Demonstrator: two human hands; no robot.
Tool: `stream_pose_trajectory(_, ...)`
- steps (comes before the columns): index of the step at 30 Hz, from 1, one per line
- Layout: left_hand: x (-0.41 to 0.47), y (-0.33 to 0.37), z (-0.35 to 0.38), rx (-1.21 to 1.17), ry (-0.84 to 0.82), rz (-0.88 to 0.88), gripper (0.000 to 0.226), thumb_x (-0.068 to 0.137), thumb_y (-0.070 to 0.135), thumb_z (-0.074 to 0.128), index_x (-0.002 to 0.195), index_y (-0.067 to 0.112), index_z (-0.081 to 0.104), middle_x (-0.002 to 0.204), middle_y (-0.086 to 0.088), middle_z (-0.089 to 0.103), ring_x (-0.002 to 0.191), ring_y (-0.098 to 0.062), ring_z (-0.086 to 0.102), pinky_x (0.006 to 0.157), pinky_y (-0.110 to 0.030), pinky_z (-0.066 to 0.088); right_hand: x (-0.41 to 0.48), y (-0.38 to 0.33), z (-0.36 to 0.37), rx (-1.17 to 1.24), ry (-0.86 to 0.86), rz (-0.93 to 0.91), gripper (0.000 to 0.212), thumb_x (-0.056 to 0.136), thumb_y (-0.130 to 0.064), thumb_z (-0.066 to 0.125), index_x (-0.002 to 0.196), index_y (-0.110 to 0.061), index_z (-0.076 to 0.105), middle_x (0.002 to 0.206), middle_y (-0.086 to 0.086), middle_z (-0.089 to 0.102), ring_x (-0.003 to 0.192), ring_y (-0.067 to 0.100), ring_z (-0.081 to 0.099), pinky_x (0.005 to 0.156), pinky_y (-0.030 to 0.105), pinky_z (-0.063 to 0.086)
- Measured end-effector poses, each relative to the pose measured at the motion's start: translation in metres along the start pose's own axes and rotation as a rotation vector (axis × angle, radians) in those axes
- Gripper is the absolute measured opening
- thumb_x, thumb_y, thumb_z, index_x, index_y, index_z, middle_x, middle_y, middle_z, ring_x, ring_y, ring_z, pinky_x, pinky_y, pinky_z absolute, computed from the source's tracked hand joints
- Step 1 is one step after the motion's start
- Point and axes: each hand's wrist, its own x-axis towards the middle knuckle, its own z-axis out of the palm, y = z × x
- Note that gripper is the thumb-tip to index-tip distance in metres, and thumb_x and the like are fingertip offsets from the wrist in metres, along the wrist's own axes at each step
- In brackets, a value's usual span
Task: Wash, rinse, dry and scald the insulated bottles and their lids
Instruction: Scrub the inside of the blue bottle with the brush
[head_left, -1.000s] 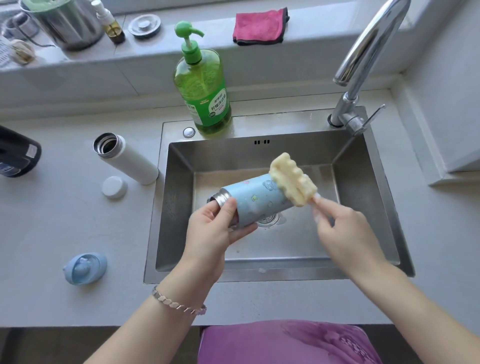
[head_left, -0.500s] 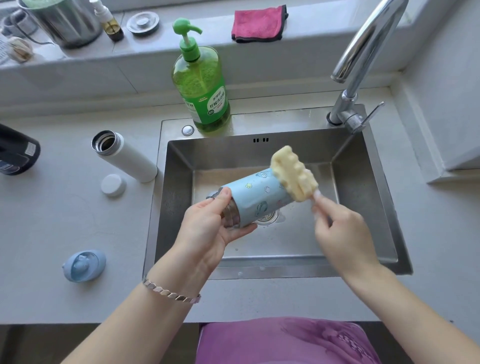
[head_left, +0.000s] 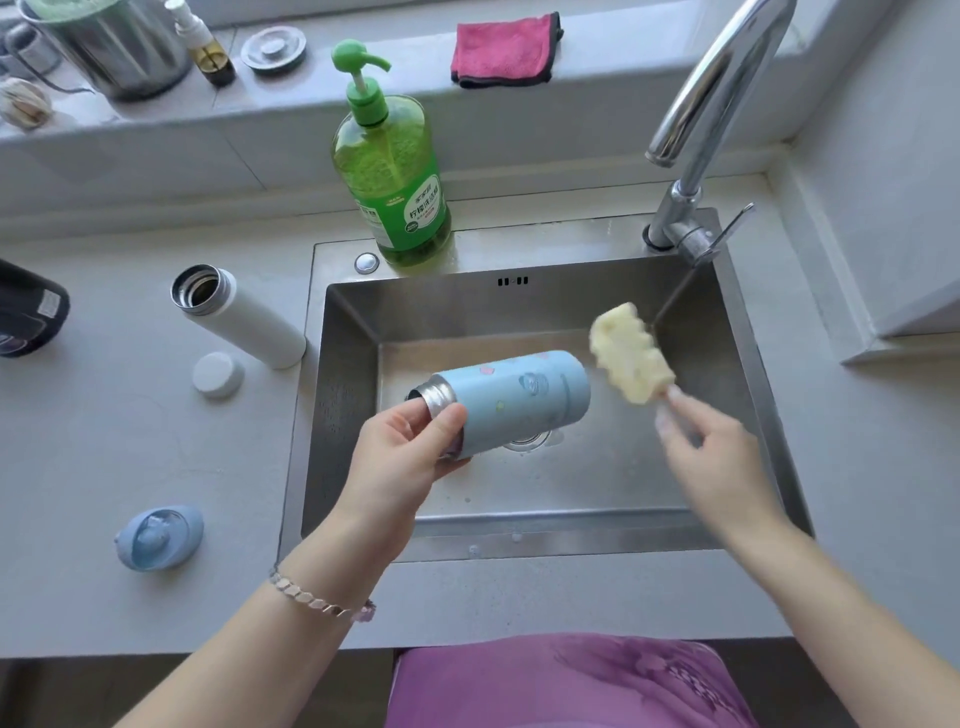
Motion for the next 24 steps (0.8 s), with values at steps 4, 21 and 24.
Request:
stream_pose_trajectory(4, -0.003, -0.011, -0.015, 0.031, -0.137, 0.013, 0.018, 0.090, 0.002, 0.055, 0.100, 0.011, 0.067, 0.099, -0.008, 0.073, 0.096, -0.023, 0.067, 0.081, -0.026, 0.056, 0.012, -0.009, -0.005, 0.576, -0.218, 0.373, 0.021, 0.093, -0.027, 0.053, 0.113, -0.026, 0.059, 0.090, 0.015, 0.062, 0.033, 0.004, 0.030, 0.034, 0.012, 0.019)
stream_pose_trajectory(21, 0.001, 0.006, -0.015, 0.205, -0.372, -0.122, 0.026, 0.076, 0.019, 0.070, 0.101, 0.010, 0.071, 0.087, 0.006, 0.072, 0.083, -0.008, 0.066, 0.079, -0.031, 0.056, 0.003, -0.002, 0.004, 0.695, -0.523, 0.283, 0.056, 0.055, -0.048, 0.068, 0.109, -0.036, 0.060, 0.075, -0.011, 0.060, 0.044, 0.008, 0.021, 0.036, 0.014, 0.018)
stream_pose_trajectory(24, 0.001, 0.003, -0.007, -0.045, -0.157, -0.364, 0.027, 0.092, 0.021, 0.054, 0.101, -0.001, 0.066, 0.083, -0.007, 0.067, 0.078, -0.014, 0.059, 0.068, -0.038, 0.059, -0.002, -0.005, 0.005, 0.482, -0.362, 0.143, 0.047, 0.069, -0.044, 0.074, 0.114, -0.039, 0.059, 0.091, -0.014, 0.064, 0.053, 0.006, 0.037, 0.048, 0.016, 0.032)
